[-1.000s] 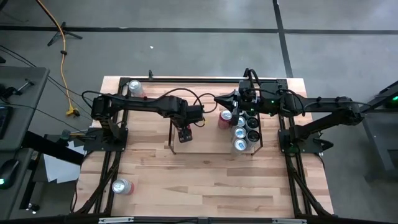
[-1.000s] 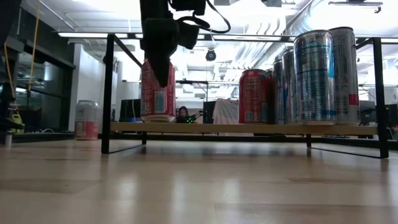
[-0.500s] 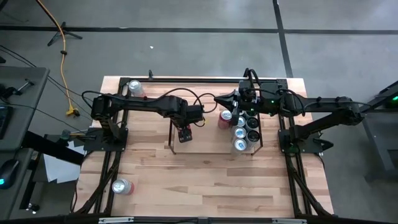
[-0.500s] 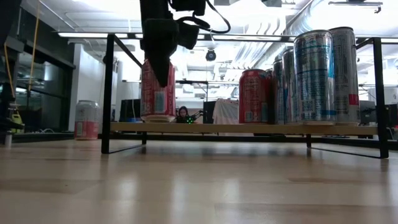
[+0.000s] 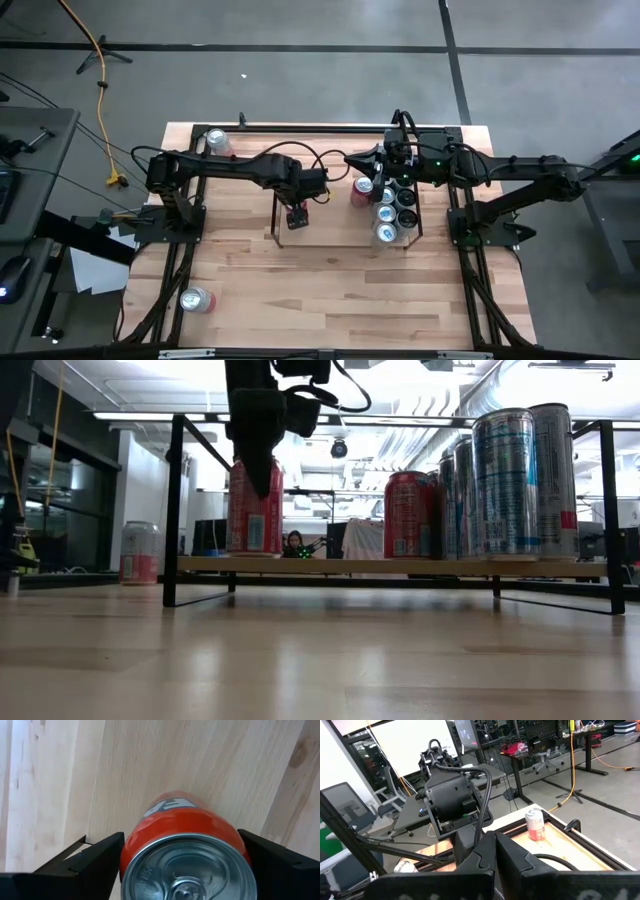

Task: Place canned beverage on shelf
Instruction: Put the red soda can on the shelf aligned with the other red soda can, then put the white pink soda can on the shelf

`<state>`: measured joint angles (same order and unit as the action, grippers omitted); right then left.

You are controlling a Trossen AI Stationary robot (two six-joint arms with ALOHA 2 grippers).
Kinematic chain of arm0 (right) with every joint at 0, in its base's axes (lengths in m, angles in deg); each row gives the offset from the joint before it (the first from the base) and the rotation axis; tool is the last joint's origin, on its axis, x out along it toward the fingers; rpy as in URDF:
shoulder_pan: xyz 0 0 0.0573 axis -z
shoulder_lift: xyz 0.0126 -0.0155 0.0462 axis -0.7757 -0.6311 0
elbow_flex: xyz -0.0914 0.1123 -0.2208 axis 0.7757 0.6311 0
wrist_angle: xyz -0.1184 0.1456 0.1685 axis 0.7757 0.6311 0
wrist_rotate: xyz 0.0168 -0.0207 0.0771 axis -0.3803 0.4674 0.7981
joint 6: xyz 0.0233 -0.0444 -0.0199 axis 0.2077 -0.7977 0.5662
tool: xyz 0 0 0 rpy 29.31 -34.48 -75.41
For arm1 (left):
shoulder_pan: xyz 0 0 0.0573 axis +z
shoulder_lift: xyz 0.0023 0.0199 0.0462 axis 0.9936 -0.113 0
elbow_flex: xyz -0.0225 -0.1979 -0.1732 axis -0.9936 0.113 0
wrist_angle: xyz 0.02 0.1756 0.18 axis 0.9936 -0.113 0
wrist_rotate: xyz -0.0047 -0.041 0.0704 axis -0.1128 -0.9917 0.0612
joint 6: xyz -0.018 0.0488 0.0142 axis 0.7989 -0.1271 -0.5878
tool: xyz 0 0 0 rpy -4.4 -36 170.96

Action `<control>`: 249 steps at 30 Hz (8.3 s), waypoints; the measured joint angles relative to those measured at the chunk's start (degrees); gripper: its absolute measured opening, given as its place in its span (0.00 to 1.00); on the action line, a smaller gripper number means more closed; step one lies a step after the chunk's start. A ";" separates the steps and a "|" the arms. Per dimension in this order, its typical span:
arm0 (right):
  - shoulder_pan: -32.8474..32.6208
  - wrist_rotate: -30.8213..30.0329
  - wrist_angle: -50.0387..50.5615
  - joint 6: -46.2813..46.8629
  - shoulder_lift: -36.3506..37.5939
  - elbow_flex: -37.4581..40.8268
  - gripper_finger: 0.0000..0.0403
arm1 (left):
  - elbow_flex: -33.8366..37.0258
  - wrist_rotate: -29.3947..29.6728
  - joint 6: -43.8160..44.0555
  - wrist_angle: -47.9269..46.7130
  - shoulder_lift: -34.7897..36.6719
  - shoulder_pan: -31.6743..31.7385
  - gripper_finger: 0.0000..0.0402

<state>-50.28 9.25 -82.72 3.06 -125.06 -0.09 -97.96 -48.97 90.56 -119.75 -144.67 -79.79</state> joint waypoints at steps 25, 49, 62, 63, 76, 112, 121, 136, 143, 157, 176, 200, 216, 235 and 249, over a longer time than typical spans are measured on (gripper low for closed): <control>0.01 -0.02 -0.02 -1.40 0.00 0.00 0.00 | -10.72 -5.57 -2.49 -1.63 10.18 1.40 0.84; 0.01 -1.01 0.47 -2.44 0.00 0.00 0.00 | -10.46 -0.04 -2.84 -14.41 5.01 -0.59 0.03; 0.01 -2.89 0.42 -2.25 0.02 0.00 0.00 | -10.47 -2.22 -7.98 -18.17 0.85 -0.37 0.00; 0.01 -2.90 0.46 -1.95 0.02 0.00 0.00 | -10.47 -2.14 -8.00 -17.96 0.52 -0.37 0.00; 0.01 -2.78 0.83 -1.63 0.02 0.01 0.00 | -10.45 -1.20 -8.98 -18.66 -1.71 -0.38 0.00; 0.00 -2.34 -3.01 -4.36 0.02 0.02 0.00 | -10.49 -1.81 -5.67 4.01 -4.27 -0.85 0.00; 0.00 -2.29 -3.69 -4.43 0.04 0.02 0.00 | -10.45 0.99 -4.94 9.21 -8.98 -1.59 0.00; -0.01 1.22 -4.70 -5.33 0.31 0.02 0.00 | -10.49 13.67 -5.04 10.67 -10.69 -2.64 0.00; 0.01 1.46 -4.56 -5.50 0.33 0.02 0.00 | -10.47 12.64 -6.87 14.93 -10.82 -4.28 0.00; 0.01 2.03 -4.37 -5.52 0.39 0.02 0.00 | -10.47 13.60 -5.83 13.87 -10.12 -7.21 0.00; -0.01 2.23 -4.35 -5.31 0.59 0.02 0.00 | -10.45 4.63 -6.51 18.80 -9.97 -9.15 0.00; 0.00 2.21 -4.37 -5.50 0.59 0.02 0.00 | -10.45 7.69 -8.55 22.82 -9.99 -3.99 0.00; -0.01 2.19 -4.40 -6.33 0.59 0.01 0.00 | -10.40 6.08 -9.55 23.28 -10.38 -3.78 0.00; -0.02 2.16 -5.78 -7.89 0.59 0.02 0.00 | 18.21 6.36 -0.94 31.36 30.61 -2.87 0.00; 0.16 1.99 -6.51 -7.82 0.57 0.02 0.00 | 32.62 6.35 -0.36 60.49 59.91 -4.17 0.00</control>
<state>-50.12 11.24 -89.23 -4.76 -124.49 -0.07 -65.34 -42.62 90.19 -59.26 -84.76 -83.96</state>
